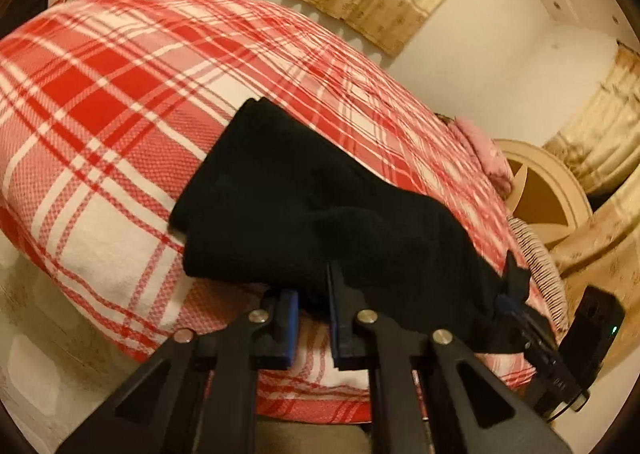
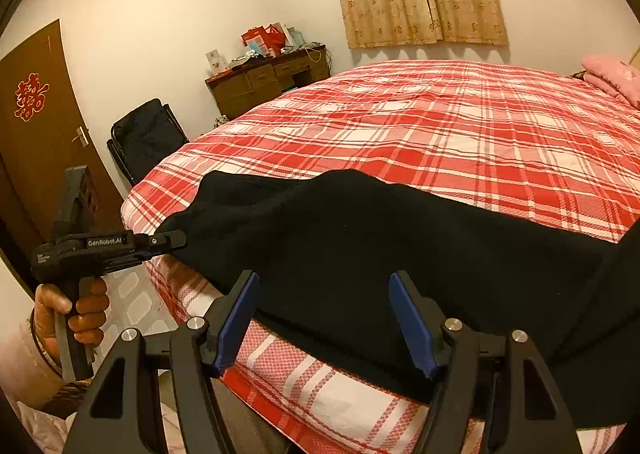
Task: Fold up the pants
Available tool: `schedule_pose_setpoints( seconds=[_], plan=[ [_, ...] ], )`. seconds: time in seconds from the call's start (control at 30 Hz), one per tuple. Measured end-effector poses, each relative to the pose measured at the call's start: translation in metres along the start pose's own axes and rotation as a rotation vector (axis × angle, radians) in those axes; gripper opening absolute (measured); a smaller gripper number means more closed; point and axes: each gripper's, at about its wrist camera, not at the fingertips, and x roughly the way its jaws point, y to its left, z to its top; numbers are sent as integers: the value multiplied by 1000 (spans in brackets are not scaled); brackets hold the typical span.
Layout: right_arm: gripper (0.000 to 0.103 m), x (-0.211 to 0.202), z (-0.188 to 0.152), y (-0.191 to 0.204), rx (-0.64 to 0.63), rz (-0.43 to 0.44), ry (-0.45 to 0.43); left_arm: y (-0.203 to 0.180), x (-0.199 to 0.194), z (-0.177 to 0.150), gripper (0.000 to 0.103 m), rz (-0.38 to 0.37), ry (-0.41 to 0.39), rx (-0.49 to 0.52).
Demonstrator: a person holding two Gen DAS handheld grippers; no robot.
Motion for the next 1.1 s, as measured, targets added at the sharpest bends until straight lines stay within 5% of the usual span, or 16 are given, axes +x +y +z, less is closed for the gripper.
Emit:
schedule_pose_setpoints(
  seconds=[0.17, 0.3, 0.53, 0.67, 0.77, 0.87, 0.93, 1.0, 1.07, 1.1],
  plan=[
    [69, 4, -3, -5, 30, 3, 21, 22, 0, 9, 26, -49, -13, -132],
    [69, 8, -6, -4, 33, -1, 33, 8, -13, 14, 24, 16, -82, -22],
    [69, 13, -10, 0, 23, -5, 51, 5, -7, 29, 10, 26, -100, 27],
    [69, 11, -9, -1, 27, -9, 43, -22, -25, 30, 9, 24, -189, 246],
    [69, 15, -10, -2, 39, 3, 60, -22, -20, 21, 9, 83, -168, 398],
    [69, 18, -12, 1, 30, 10, 76, 18, 6, 9, 18, 119, -21, 317],
    [69, 17, -12, 5, 11, 7, 74, 32, 2, 5, 20, 65, -25, 280],
    [69, 16, -10, 9, -3, 9, 68, 32, -10, 6, 33, 42, -15, 275],
    [69, 16, -9, 10, -12, 17, 67, 27, -27, 10, 58, 115, -50, 327],
    [69, 16, -9, 11, -17, 21, 66, 24, -37, 12, 60, 136, -81, 352]
  ],
)
